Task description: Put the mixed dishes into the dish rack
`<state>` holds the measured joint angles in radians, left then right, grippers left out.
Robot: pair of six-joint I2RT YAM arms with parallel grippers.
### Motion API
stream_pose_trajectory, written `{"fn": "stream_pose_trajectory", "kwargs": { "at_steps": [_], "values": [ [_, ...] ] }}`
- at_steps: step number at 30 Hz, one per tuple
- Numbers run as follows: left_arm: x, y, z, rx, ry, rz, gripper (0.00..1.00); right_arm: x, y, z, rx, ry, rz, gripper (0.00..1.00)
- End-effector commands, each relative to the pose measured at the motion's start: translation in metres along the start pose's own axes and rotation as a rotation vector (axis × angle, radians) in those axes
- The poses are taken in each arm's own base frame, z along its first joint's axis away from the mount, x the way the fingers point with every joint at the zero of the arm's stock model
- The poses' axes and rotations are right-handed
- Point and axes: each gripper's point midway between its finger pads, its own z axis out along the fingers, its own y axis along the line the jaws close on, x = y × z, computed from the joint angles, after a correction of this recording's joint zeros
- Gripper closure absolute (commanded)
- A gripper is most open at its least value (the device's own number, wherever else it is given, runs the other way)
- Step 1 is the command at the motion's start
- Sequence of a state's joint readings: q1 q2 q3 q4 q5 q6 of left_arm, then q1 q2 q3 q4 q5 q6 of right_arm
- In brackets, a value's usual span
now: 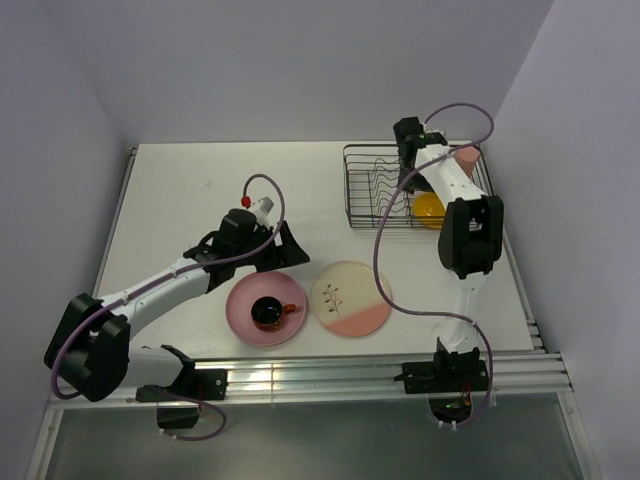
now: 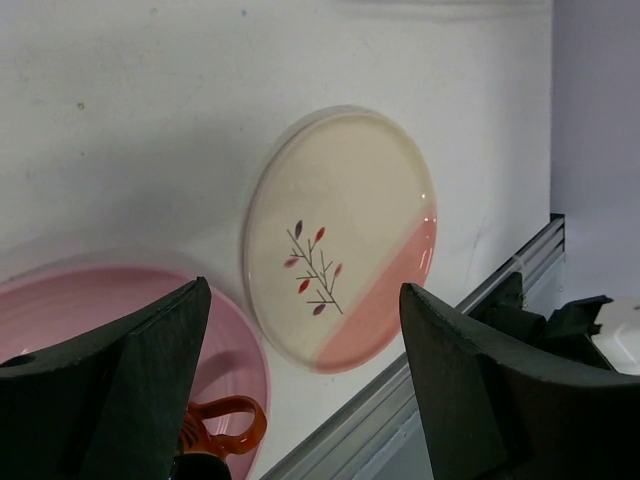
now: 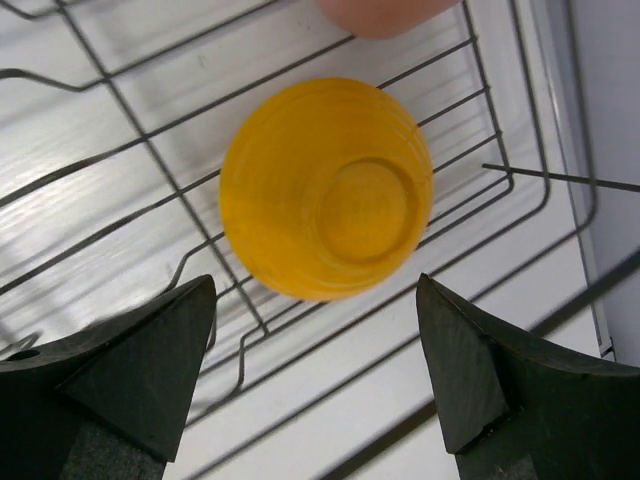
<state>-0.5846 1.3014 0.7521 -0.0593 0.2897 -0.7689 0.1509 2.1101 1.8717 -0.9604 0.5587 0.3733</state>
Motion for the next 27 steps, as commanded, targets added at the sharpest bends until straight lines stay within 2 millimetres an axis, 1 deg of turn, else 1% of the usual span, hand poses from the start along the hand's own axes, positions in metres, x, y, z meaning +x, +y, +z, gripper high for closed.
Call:
{"fn": "stream_pose_trajectory", "kwargs": {
  "at_steps": [1, 2, 3, 4, 5, 6, 7, 8, 9, 10, 11, 12, 13, 14, 15, 16, 17, 18, 19, 20, 21, 22, 23, 24, 26, 27],
  "values": [
    [-0.013, -0.007, -0.001, -0.038, -0.042, 0.029, 0.18, -0.037, -0.018, -0.069, -0.056, -0.168, 0.098, 0.12],
    [-0.013, -0.007, -0.005, -0.052, -0.046, 0.027, 0.19, -0.033, -0.014, -0.080, -0.070, -0.176, 0.091, 0.12],
    [-0.016, -0.004, -0.007, -0.079, -0.065, 0.019, 0.19, -0.036, -0.021, -0.099, -0.086, -0.210, 0.109, 0.12],
    [-0.015, -0.003, -0.009, -0.094, -0.068, 0.017, 0.20, -0.027, -0.020, -0.104, -0.095, -0.205, 0.107, 0.12],
    [-0.018, -0.006, -0.016, -0.101, -0.090, 0.016, 0.21, -0.022, -0.010, -0.119, -0.130, -0.230, 0.091, 0.12],
    [-0.013, -0.002, -0.021, -0.136, -0.078, 0.008, 0.22, -0.017, -0.006, -0.130, -0.151, -0.242, 0.079, 0.12],
    [-0.012, 0.000, -0.025, -0.170, -0.097, 0.016, 0.22, -0.007, -0.009, -0.144, -0.182, -0.254, 0.081, 0.12],
    [-0.015, -0.006, -0.034, -0.172, -0.121, 0.016, 0.23, 0.003, 0.003, -0.160, -0.232, -0.273, 0.051, 0.12],
    [-0.006, -0.003, -0.040, -0.197, -0.094, 0.015, 0.25, 0.015, 0.001, -0.171, -0.267, -0.279, 0.046, 0.13],
    [-0.005, -0.001, -0.045, -0.234, -0.121, 0.026, 0.27, 0.024, 0.007, -0.181, -0.313, -0.276, 0.042, 0.13],
    [-0.005, -0.005, -0.052, -0.236, -0.133, 0.021, 0.30, 0.031, 0.011, -0.191, -0.352, -0.290, 0.036, 0.14],
    [-0.003, -0.004, -0.057, -0.251, -0.137, -0.004, 0.31, 0.048, 0.012, -0.207, -0.403, -0.305, 0.013, 0.14],
    [0.007, 0.001, -0.062, -0.289, -0.122, -0.002, 0.32, 0.057, 0.015, -0.214, -0.438, -0.305, 0.008, 0.14],
    [0.011, 0.000, -0.068, -0.294, -0.126, -0.009, 0.33, 0.065, 0.015, -0.223, -0.465, -0.315, 0.000, 0.14],
    [0.014, 0.002, -0.071, -0.310, -0.130, -0.042, 0.33, 0.078, 0.012, -0.235, -0.502, -0.327, -0.013, 0.14],
    [0.024, 0.010, -0.078, -0.345, -0.122, -0.045, 0.34, 0.085, 0.012, -0.242, -0.530, -0.333, -0.014, 0.14],
    [0.028, 0.012, -0.081, -0.358, -0.126, -0.079, 0.34, 0.092, 0.012, -0.248, -0.563, -0.333, -0.018, 0.14],
    [0.034, 0.015, -0.084, -0.371, -0.121, -0.087, 0.35, 0.101, 0.004, -0.254, -0.593, -0.342, -0.011, 0.14],
    [0.040, 0.022, -0.086, -0.390, -0.117, -0.098, 0.35, 0.110, 0.007, -0.263, -0.636, -0.346, -0.021, 0.14],
    [0.042, 0.025, -0.091, -0.400, -0.124, -0.124, 0.36, 0.117, 0.009, -0.271, -0.694, -0.339, -0.024, 0.14],
    [0.046, 0.028, -0.093, -0.408, -0.122, -0.136, 0.36, 0.126, 0.004, -0.277, -0.735, -0.342, -0.020, 0.14],
    [0.051, 0.033, -0.094, -0.422, -0.114, -0.143, 0.37, 0.132, 0.005, -0.281, -0.769, -0.337, -0.016, 0.15],
    [0.056, 0.037, -0.097, -0.441, -0.108, -0.163, 0.37, 0.139, 0.009, -0.290, -0.825, -0.340, -0.021, 0.15],
    [0.058, 0.041, -0.097, -0.458, -0.106, -0.167, 0.37, 0.154, 0.011, -0.297, -0.902, -0.310, -0.047, 0.15],
    [0.065, 0.049, -0.097, -0.493, -0.091, -0.183, 0.38, 0.169, 0.019, -0.310, -0.999, -0.286, -0.062, 0.15],
    [0.067, 0.051, -0.097, -0.504, -0.089, -0.187, 0.38, 0.183, 0.021, -0.313, -1.052, -0.251, -0.078, 0.15]
  ]
}}
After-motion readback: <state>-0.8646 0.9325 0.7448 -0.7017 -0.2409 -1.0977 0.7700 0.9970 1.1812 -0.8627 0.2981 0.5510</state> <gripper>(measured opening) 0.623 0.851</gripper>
